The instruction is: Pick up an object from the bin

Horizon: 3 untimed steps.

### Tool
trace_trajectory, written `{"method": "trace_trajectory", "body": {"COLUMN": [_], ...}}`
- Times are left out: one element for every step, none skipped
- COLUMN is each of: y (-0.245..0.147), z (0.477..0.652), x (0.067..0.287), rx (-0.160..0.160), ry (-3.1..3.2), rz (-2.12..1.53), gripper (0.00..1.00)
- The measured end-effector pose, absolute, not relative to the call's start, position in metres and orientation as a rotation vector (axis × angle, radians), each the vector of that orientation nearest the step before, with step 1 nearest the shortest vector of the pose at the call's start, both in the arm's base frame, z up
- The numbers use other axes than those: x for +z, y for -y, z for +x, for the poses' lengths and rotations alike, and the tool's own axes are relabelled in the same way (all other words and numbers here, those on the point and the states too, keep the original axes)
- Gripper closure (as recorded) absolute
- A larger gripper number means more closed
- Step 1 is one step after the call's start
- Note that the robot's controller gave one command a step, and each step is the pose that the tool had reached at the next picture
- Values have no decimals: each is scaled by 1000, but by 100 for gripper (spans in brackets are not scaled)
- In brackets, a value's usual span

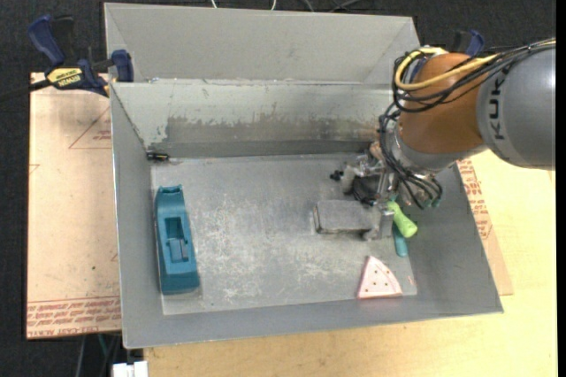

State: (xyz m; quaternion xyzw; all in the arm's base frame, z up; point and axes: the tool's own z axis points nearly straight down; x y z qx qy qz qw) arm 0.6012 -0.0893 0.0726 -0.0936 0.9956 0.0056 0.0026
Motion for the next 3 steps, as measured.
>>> {"method": "trace_trajectory", "body": {"y": [153, 150, 153], "z": [604, 605, 609], "x": [75, 75, 128], "rx": [53, 47, 38], "ry": [-3131, -3126, -3134], "rz": [-219, -226, -200], "gripper": [100, 100, 100]}}
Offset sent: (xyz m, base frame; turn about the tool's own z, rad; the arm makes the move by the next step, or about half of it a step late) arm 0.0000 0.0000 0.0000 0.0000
